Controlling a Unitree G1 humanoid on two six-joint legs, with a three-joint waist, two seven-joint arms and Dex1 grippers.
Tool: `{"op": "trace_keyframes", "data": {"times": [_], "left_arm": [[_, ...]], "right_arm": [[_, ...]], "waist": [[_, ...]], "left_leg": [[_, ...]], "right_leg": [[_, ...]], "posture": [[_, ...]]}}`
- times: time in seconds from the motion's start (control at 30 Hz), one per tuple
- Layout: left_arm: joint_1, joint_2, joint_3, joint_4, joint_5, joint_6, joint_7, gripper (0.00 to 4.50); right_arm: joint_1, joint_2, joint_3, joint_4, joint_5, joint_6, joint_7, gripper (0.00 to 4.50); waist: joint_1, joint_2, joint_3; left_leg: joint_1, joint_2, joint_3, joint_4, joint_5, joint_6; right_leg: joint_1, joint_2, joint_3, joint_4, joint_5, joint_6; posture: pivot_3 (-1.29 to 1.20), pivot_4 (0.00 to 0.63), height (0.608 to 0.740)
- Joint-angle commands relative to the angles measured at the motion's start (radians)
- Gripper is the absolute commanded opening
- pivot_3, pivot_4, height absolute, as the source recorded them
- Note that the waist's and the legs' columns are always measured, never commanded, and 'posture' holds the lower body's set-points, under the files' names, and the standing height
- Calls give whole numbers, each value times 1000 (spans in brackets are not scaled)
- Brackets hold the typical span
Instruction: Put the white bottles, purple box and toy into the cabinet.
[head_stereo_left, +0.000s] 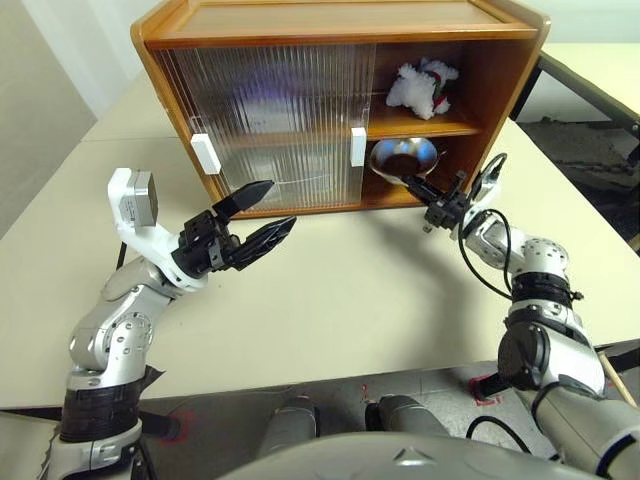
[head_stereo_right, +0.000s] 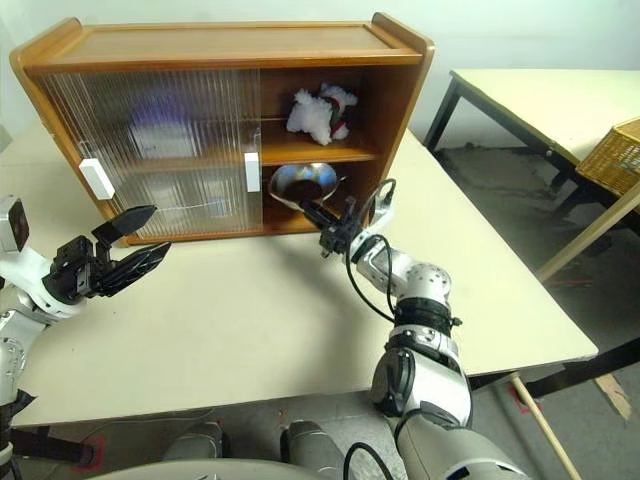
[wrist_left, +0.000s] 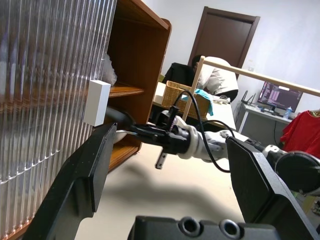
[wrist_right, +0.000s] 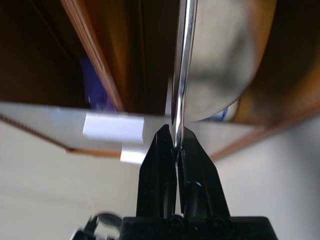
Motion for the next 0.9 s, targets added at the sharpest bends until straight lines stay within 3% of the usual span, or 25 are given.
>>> {"op": "trace_keyframes", "data": {"times": [0.03, 0.33, 0.9], "left_arm": [[1, 14, 11, -23, -3, 7, 5, 4500], [11, 28, 27, -47, -13, 17, 20, 4500], [1, 45, 34, -65, -25, 41, 40, 4500]], "right_arm": [[-74, 10, 2, 110, -62, -122, 32, 38], [-223, 25, -55, 377, -137, -386, 56, 38], [-224, 60, -152, 523, -194, -609, 19, 38]], "waist": [[0, 0, 0], [7, 0, 0], [13, 0, 0]], "left_leg": [[0, 0, 0, 0, 0, 0], [-1, 2, 0, 0, 0, 0], [1, 3, 1, 1, 0, 0]], "right_leg": [[0, 0, 0, 0, 0, 0], [-2, 0, -1, 2, 0, -3], [-2, 0, -2, 7, 0, -8]], "posture": [[15, 33, 740], [40, 33, 740], [50, 39, 740]]}}
